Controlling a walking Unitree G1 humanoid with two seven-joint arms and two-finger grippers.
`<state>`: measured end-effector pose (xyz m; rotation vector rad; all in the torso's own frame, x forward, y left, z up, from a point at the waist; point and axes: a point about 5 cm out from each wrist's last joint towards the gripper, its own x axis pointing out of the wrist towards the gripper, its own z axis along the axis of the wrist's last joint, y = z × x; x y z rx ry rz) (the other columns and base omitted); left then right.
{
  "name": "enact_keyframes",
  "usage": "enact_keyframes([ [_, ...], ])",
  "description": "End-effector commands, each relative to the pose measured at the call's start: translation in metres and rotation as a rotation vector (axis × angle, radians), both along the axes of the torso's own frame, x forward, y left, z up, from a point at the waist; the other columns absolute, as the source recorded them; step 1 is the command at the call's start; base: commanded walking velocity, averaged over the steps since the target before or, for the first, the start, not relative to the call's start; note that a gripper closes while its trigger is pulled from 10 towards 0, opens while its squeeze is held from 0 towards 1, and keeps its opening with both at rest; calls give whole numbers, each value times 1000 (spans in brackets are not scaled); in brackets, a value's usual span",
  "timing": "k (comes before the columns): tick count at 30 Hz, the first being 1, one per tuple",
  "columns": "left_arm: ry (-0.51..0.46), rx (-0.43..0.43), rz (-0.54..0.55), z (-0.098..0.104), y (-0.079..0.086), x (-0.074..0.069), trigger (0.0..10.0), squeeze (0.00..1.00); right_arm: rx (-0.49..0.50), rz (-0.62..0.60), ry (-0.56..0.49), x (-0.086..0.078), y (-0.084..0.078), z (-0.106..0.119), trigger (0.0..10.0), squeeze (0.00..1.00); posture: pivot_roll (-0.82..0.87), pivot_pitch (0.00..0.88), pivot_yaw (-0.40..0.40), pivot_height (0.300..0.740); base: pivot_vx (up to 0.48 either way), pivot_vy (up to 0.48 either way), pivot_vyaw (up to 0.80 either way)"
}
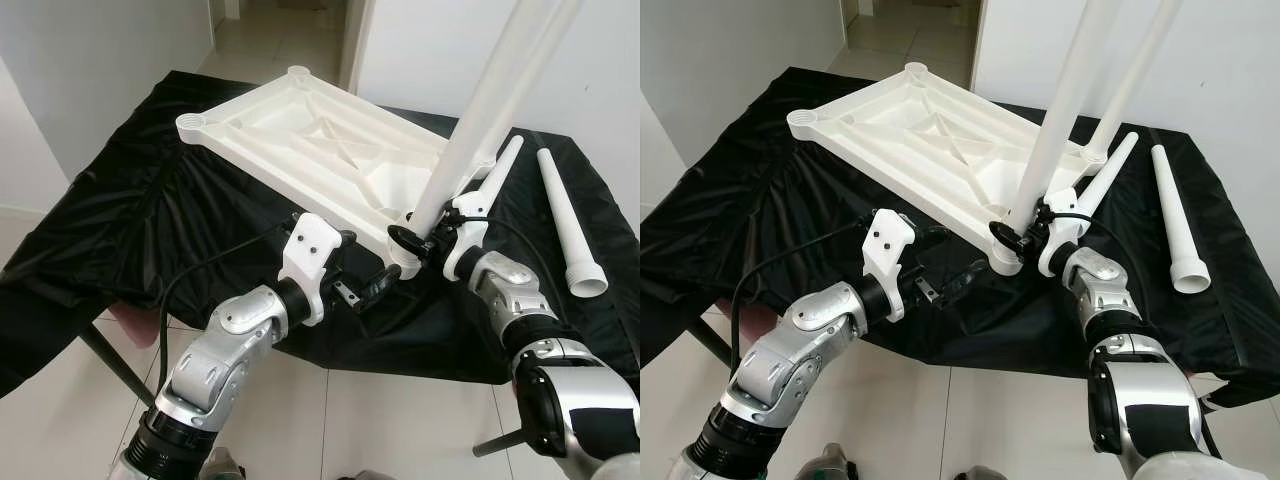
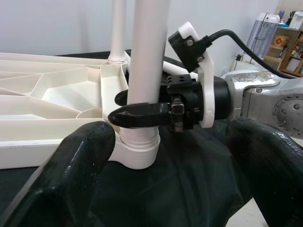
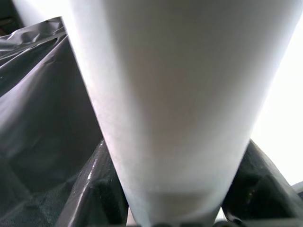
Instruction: Building children table
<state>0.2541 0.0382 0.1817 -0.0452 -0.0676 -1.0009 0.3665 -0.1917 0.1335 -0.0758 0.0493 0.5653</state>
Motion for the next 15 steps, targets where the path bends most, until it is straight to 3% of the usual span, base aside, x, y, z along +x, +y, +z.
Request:
enact_keyframes([
  [1, -7, 4, -5, 2, -1, -2, 10000, 0, 9, -59, 22, 1, -1, -4, 10000, 0, 118, 14, -63, 740, 0, 0, 0],
  [9, -4, -1, 0, 1, -2, -3, 10000, 0, 106, -190, 6, 4, 16, 3, 10000, 0, 119, 15, -75, 740, 0, 0, 0],
  [15, -3, -4, 3, 1, -2, -3, 10000, 0, 158, -343, 30, 3, 14, 2, 10000, 0, 118, 15, -80, 740, 0, 0, 0],
])
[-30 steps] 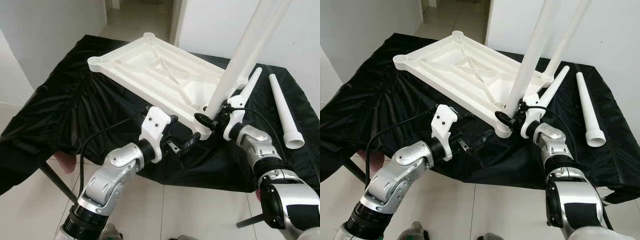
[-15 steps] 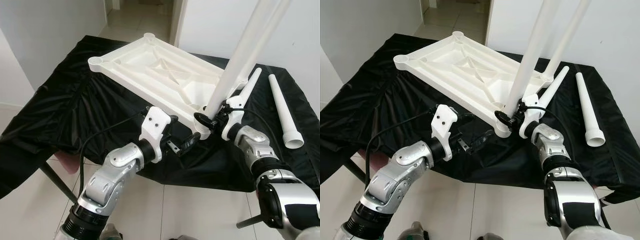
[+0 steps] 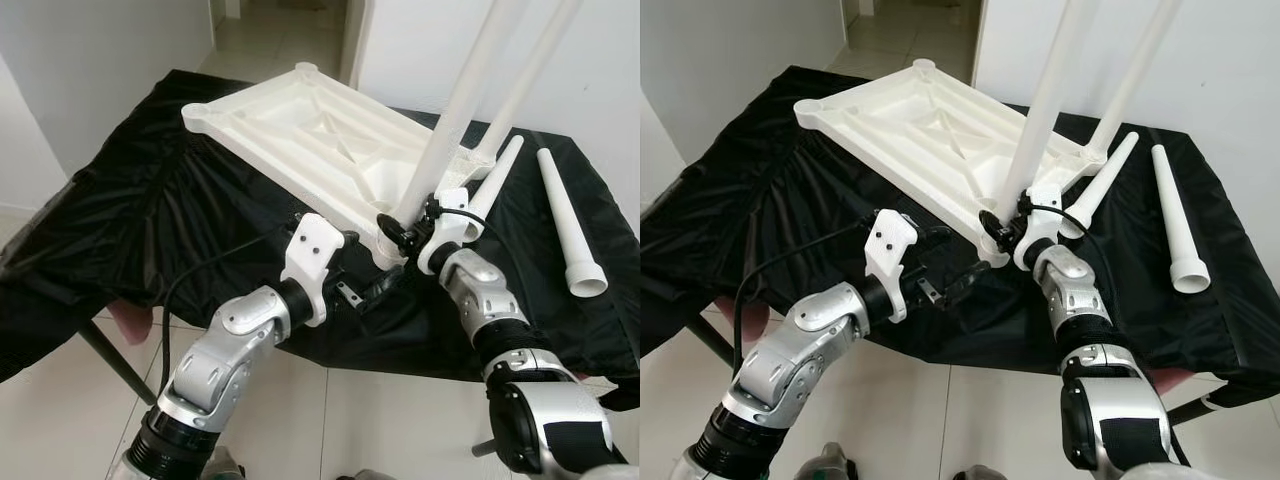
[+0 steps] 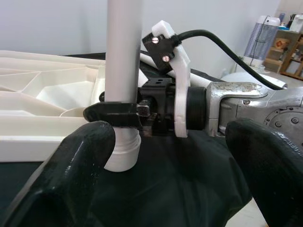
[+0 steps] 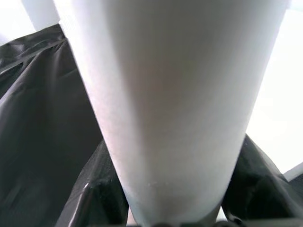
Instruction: Building children table
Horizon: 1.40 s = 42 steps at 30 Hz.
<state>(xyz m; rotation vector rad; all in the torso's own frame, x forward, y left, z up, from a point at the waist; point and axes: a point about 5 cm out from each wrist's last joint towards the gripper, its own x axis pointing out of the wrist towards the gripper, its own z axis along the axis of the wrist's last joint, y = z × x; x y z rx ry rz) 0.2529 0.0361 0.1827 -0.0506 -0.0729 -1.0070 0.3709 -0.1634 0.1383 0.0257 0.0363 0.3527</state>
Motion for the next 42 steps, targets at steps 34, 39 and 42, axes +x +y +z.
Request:
enact_keyframes([
  [34, 5, -5, 1, -1, -3, -3, 10000, 0, 103, -578, 44, -30, 28, -12, 10000, 1000, 113, 13, -81, 740, 0, 0, 0],
  [39, 3, -5, -1, 0, -3, -3, 10000, 0, 158, -442, 12, -29, 31, -7, 10000, 1000, 111, 7, -79, 740, 0, 0, 0],
  [42, 3, -5, -3, 0, -4, -3, 10000, 0, 156, -389, -6, -28, 22, -5, 10000, 1000, 107, 4, -79, 740, 0, 0, 0],
])
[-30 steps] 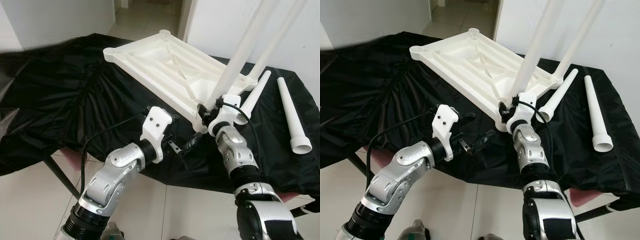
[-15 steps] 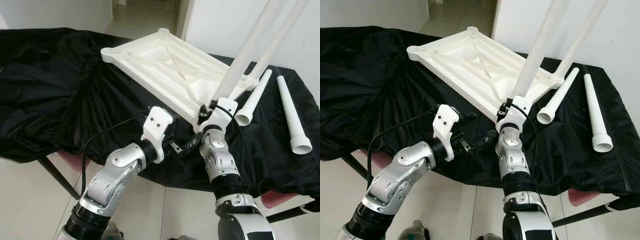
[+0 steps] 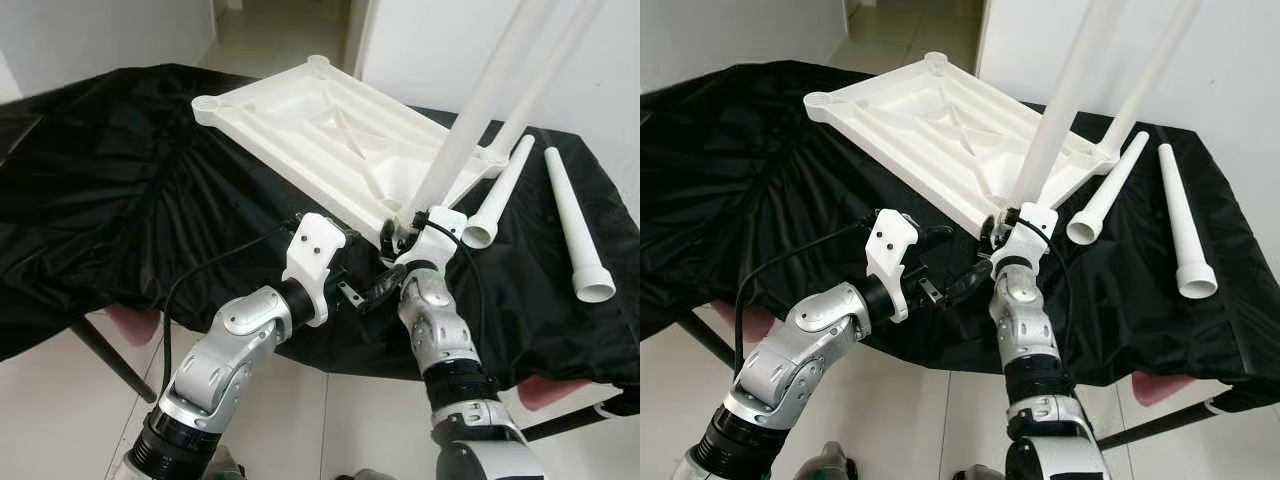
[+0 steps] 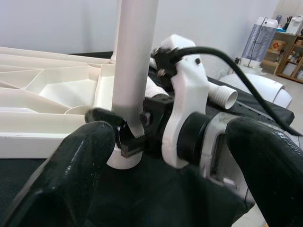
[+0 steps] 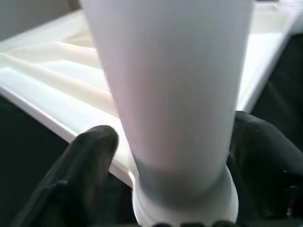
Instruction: Building children table
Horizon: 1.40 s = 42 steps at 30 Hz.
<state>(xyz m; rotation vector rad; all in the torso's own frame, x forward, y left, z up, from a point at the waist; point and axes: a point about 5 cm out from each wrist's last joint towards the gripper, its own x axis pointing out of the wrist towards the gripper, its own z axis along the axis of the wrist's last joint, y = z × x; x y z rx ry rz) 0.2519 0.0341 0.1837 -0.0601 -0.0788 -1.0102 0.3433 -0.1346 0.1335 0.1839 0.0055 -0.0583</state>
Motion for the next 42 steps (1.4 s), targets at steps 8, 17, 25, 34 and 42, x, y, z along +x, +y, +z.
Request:
enact_keyframes([
  [8, 2, 7, -7, -1, -4, -1, 10000, 0, -107, 176, -23, 4, -40, -1, 10000, 0, 103, 0, -80, 740, 0, 0, 0],
  [17, -4, 9, -10, -1, -4, 2, 10000, 0, -239, 392, 14, 6, -80, -4, 10000, 0, 101, 0, -78, 740, 0, 0, 0],
  [25, -9, 11, -7, 1, -3, 2, 10000, 0, -256, 585, 44, 9, -78, -8, 10000, 0, 109, 0, -76, 740, 0, 0, 0],
  [34, -11, 11, 5, 1, -1, 3, 10000, 0, -217, 638, 13, 16, -73, -3, 10000, 0, 118, 0, -71, 740, 0, 0, 0],
  [42, -15, 11, 8, 3, 0, 4, 10000, 0, -233, 572, 16, 24, -66, -2, 10000, 0, 121, 0, -64, 740, 0, 0, 0],
])
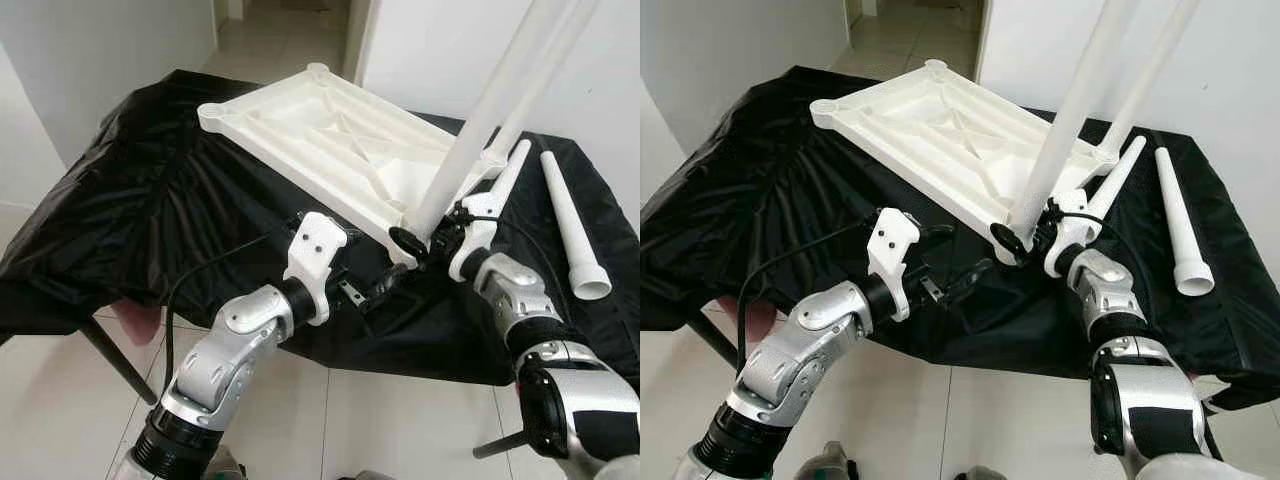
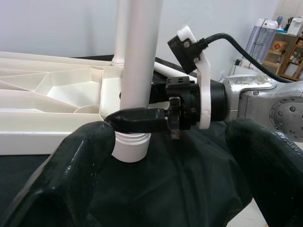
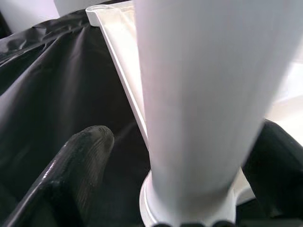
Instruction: Building children table
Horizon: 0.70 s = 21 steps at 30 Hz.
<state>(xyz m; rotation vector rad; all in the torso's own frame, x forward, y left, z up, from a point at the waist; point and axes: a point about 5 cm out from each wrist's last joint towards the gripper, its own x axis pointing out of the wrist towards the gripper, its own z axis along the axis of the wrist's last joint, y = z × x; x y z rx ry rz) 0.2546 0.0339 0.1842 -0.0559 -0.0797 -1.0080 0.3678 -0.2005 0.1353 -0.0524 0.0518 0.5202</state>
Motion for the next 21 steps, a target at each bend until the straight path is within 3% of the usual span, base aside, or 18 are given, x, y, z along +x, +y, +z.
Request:
enact_keyframes([
  [1, -13, 8, 6, 2, 0, 1, 10000, 0, -6, -17, 15, 0, 0, -4, 10000, 0, 121, 0, -64, 740, 0, 0, 0],
  [4, -13, 9, 5, 2, 0, 1, 10000, 0, -38, -57, 27, 2, 1, -7, 10000, 0, 121, 0, -63, 740, 0, 0, 0],
  [6, -13, 8, 6, 3, 0, 1, 10000, 0, -50, -28, 76, 0, 5, -13, 3647, 0, 123, 3, -65, 740, 0, 0, 0],
  [7, -13, 8, 6, 3, 0, 1, 10000, 0, -50, -28, 76, 0, 5, -13, 3647, 0, 123, 3, -65, 740, 0, 0, 0],
  [8, -12, 7, 7, 3, 0, 1, 10000, 0, -48, -10, 84, -1, 5, -15, 0, 0, 124, 5, -67, 740, 0, 0, 0],
  [21, -9, 4, 5, 2, -1, 0, 10000, 0, -42, 33, 50, -4, -3, -12, 0, 0, 113, 8, -66, 740, 0, 0, 0],
])
